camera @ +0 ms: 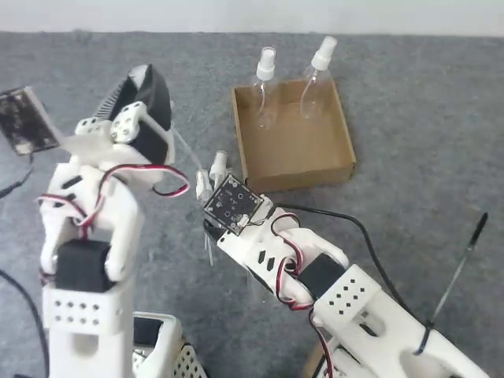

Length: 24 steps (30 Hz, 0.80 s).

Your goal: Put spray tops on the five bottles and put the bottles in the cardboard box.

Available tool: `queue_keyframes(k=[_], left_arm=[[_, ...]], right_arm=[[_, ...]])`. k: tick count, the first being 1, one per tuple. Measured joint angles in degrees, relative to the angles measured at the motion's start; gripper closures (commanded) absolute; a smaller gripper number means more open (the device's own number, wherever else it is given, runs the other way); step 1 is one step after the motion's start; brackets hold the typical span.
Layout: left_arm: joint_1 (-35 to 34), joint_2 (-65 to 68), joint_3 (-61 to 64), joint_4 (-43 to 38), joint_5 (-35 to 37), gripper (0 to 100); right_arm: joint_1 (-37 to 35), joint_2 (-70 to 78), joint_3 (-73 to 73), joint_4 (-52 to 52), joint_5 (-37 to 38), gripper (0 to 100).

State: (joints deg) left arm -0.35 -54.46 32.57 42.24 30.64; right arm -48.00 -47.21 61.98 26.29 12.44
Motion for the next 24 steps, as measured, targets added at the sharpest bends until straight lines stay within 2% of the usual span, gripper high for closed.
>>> queue_keyframes(k=[14,24], left_arm=[[0.1,0.6,6.6,-1.0,0.3,99],[-0.2,0.6,6.3,-4.7,0.0,99]], right_arm=[[0.2,0.0,0.8,-0.1,-0.3,99.2],[0.0,0.0,0.8,-0.1,-0.3,99.2]])
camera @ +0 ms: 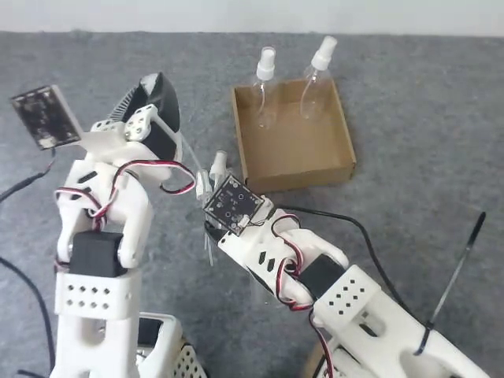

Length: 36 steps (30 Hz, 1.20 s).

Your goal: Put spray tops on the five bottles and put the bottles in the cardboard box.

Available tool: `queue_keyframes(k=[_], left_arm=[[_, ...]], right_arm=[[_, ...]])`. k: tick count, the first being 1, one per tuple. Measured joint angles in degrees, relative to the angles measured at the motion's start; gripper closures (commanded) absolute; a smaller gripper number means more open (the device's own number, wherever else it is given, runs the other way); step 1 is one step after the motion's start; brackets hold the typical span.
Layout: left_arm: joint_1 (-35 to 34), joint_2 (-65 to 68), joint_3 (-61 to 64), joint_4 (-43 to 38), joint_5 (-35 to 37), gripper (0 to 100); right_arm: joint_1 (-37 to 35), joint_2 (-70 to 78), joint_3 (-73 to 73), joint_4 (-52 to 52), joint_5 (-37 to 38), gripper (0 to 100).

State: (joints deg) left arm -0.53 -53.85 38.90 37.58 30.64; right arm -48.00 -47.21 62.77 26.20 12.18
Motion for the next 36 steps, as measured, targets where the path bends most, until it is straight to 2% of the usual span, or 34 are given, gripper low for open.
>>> queue_keyframes(k=[7,14,22,26,31,36], left_arm=[[-0.5,0.0,-0.9,-0.2,0.0,99],[-0.4,0.0,4.6,-0.4,0.0,99],[-0.1,0.0,5.7,7.6,-1.8,99],[3.1,0.0,5.7,11.0,-5.2,99],[6.2,0.0,5.7,11.4,-7.6,99],[7.8,0.0,5.7,12.7,-9.1,99]], right_arm=[[-0.1,0.0,0.0,0.0,0.0,99.2],[-0.1,0.0,0.0,-0.1,0.0,99.0],[-0.1,0.0,0.0,-0.6,-0.1,99.1],[1.9,0.0,1.3,-5.5,-1.3,99.2],[2.6,0.0,7.7,-17.8,-9.0,99.2],[2.6,0.0,9.9,-25.1,-10.4,99.2]])
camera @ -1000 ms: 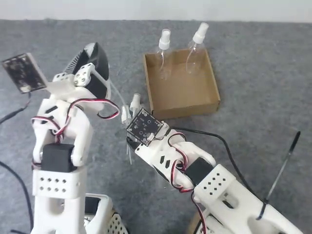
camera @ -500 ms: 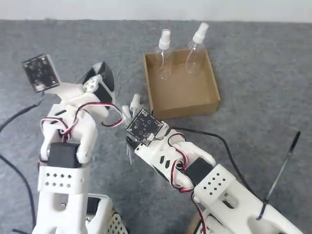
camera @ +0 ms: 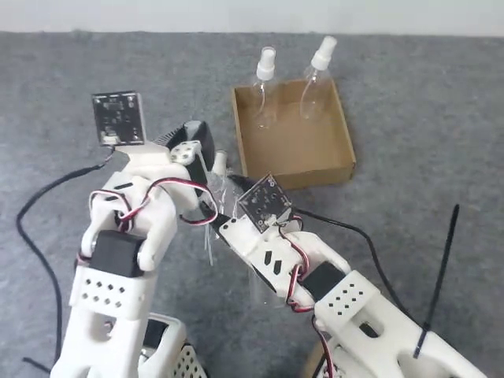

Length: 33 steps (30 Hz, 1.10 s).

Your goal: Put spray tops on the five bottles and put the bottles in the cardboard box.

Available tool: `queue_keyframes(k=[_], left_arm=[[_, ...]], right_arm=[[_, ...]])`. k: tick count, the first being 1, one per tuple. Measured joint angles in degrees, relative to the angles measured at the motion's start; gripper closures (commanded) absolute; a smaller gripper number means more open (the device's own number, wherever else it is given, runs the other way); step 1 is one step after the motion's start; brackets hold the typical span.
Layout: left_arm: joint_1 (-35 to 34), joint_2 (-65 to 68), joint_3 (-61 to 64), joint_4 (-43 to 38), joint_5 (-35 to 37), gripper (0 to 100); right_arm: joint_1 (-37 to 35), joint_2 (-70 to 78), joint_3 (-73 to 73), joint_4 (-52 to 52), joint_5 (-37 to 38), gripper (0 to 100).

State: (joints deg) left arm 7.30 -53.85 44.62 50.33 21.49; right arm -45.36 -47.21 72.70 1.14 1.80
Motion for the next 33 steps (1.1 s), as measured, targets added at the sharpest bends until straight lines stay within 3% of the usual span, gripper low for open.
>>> queue_keyframes(k=[9,14,23,33], left_arm=[[1.8,-0.2,0.0,4.6,-5.2,99],[4.4,-0.8,0.3,5.7,-6.4,99],[5.8,-1.0,3.7,2.8,-7.0,99],[5.7,-1.0,5.0,1.4,-9.1,89]], right_arm=[[0.3,0.1,0.1,-1.5,-0.2,99.2],[2.1,0.2,0.2,-1.5,-4.7,99.2],[2.9,0.3,0.2,-1.4,-5.9,99.2],[3.8,0.3,0.3,-1.4,-6.0,99.2]])
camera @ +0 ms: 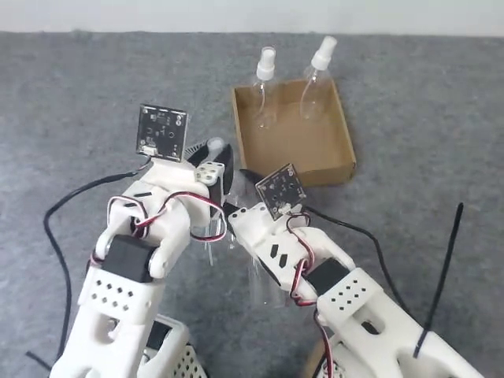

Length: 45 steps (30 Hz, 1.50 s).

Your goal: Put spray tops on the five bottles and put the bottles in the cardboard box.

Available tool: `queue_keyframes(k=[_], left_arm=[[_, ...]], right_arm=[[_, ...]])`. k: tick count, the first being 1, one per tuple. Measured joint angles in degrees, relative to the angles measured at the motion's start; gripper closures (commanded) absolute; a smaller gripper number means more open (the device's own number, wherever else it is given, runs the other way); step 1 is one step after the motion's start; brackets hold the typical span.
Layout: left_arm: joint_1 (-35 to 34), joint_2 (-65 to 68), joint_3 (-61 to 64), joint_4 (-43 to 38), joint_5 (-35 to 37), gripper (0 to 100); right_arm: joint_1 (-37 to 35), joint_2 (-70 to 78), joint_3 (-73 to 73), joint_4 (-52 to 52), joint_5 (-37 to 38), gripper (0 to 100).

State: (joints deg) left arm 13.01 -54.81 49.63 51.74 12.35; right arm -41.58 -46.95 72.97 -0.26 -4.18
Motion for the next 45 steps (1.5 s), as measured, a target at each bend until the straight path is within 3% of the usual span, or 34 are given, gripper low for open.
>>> queue_keyframes(k=[4,10,16,30,38,45], left_arm=[[-0.1,0.6,-0.6,1.1,-0.4,82],[-0.5,1.0,-12.7,10.3,-0.6,79],[-8.4,0.7,-22.0,11.3,-1.0,79],[-9.4,0.6,-4.6,0.3,-3.3,79],[-10.1,-0.6,-4.1,0.4,-2.8,79],[-12.8,-12.0,-1.7,4.6,-1.1,79]], right_arm=[[0.4,0.0,-0.1,0.0,0.0,99.2],[1.0,-0.3,-0.3,-0.2,0.0,99.2],[0.9,-0.3,-0.3,-0.3,0.0,99.2],[1.0,-0.1,-0.1,-0.3,0.0,99.2],[0.9,-0.1,-0.1,-0.3,-0.1,99.2],[0.9,-0.3,-0.3,-0.4,-0.1,99.2]])
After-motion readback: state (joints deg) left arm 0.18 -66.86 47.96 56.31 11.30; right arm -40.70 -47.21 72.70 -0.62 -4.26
